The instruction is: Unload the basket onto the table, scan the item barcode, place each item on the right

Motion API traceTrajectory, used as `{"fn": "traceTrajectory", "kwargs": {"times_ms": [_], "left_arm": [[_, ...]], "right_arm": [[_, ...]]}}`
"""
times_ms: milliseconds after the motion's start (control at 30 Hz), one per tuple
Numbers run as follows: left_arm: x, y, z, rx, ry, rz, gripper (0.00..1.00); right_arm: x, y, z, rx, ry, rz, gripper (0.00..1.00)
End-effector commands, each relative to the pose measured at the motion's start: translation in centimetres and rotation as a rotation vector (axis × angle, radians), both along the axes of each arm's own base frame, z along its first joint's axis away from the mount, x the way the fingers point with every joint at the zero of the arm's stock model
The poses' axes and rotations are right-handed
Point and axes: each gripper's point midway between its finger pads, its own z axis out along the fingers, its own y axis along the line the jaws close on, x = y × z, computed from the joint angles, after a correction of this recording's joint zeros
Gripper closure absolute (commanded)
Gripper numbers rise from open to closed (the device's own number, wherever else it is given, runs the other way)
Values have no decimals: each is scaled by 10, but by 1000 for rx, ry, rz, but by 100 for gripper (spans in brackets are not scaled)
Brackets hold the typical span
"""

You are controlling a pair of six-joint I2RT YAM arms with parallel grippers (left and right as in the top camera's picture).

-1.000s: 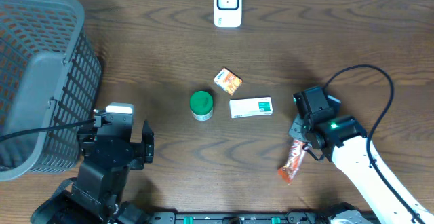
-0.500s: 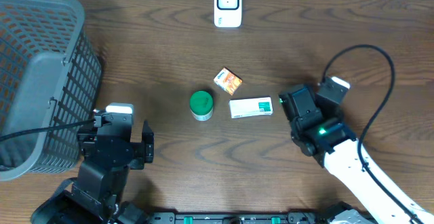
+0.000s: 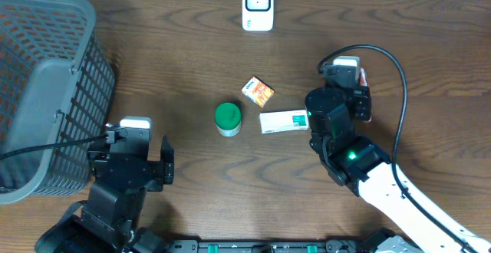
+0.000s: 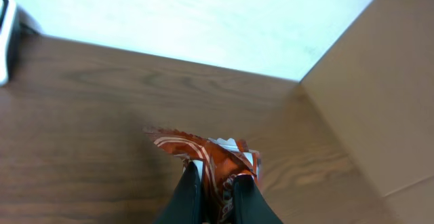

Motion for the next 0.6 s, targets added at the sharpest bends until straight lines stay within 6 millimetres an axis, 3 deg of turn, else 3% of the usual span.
{"fn": "traceTrajectory", "kwargs": {"times_ms": [0,200,400,567], "left_arm": [[-1,2,-1,1,-2,12,12],[-1,2,-1,1,-2,12,12],[-1,2,-1,1,-2,12,12],[-1,2,-1,1,-2,12,12]], "right_arm": [[-1,5,10,-138,20,19,99],[-3,16,23,-284,-5,-32,99],[-2,40,2,-311,-21,-77,99],[0,63,-28,-253,-77,-119,99]]}}
